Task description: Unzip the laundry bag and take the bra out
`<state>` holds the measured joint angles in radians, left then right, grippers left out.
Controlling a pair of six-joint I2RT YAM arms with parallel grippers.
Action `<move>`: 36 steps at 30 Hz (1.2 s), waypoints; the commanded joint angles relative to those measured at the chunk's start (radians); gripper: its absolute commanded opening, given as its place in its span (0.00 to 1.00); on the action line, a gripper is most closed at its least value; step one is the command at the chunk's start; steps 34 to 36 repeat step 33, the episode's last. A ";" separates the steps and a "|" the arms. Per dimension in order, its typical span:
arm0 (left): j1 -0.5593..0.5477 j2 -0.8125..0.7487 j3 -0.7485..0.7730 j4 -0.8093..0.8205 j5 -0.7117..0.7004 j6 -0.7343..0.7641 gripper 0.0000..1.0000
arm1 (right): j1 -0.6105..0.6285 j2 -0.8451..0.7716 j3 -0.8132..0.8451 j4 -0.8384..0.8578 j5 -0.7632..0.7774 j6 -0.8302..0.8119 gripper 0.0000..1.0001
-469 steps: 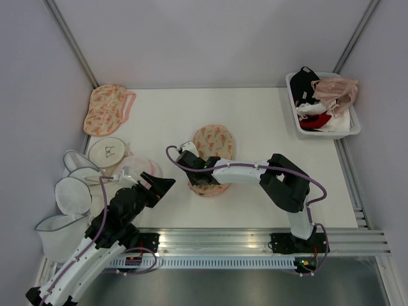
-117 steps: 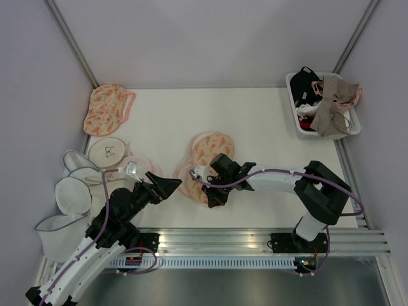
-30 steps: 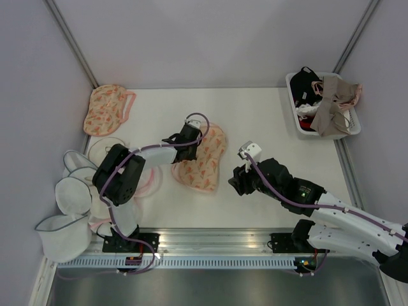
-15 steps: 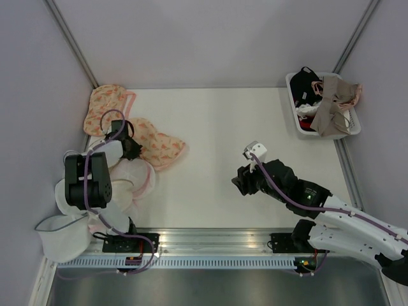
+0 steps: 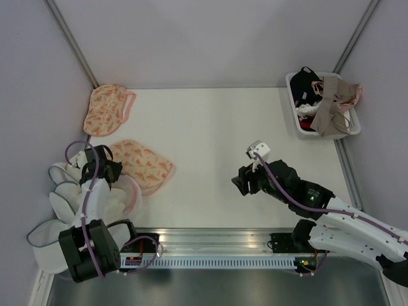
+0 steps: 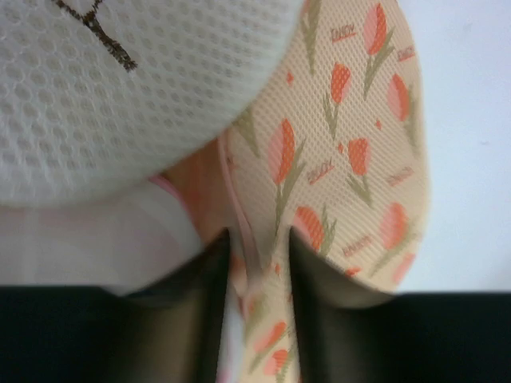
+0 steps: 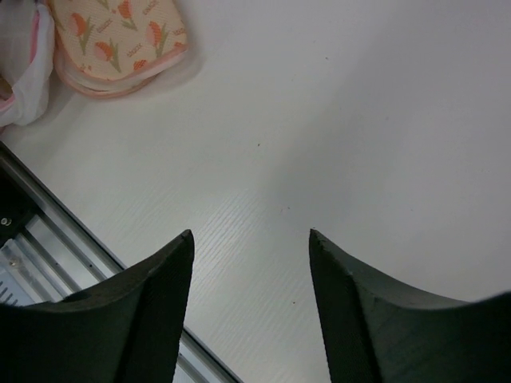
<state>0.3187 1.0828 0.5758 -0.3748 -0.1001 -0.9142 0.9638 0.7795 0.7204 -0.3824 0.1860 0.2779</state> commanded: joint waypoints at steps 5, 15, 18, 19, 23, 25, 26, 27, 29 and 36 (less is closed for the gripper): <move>0.003 -0.147 -0.002 -0.003 0.285 0.135 0.97 | 0.001 -0.032 0.011 -0.003 0.018 0.046 0.73; -0.185 -0.262 0.033 0.133 0.750 0.276 1.00 | 0.001 -0.072 0.010 -0.027 0.188 0.130 0.86; -0.410 -0.274 0.074 0.174 0.778 0.293 1.00 | 0.001 -0.085 0.002 -0.033 0.263 0.167 0.90; -0.470 -0.267 0.087 0.201 0.777 0.301 1.00 | 0.001 -0.085 0.001 -0.039 0.291 0.173 0.93; -0.682 -0.192 0.151 0.223 0.774 0.322 1.00 | 0.001 -0.095 -0.001 -0.049 0.314 0.201 0.98; -0.704 -0.155 0.168 0.226 0.766 0.336 1.00 | 0.000 -0.101 0.001 -0.056 0.317 0.210 0.98; -0.713 -0.144 0.170 0.224 0.766 0.337 1.00 | 0.001 -0.112 -0.001 -0.058 0.320 0.211 0.98; -0.714 -0.138 0.168 0.228 0.763 0.337 1.00 | 0.001 -0.118 -0.001 -0.059 0.320 0.211 0.98; -0.725 -0.138 0.164 0.241 0.761 0.334 1.00 | 0.001 -0.131 -0.003 -0.070 0.328 0.213 0.98; -0.748 -0.144 0.170 0.244 0.741 0.340 1.00 | 0.000 -0.141 -0.006 -0.073 0.329 0.210 0.98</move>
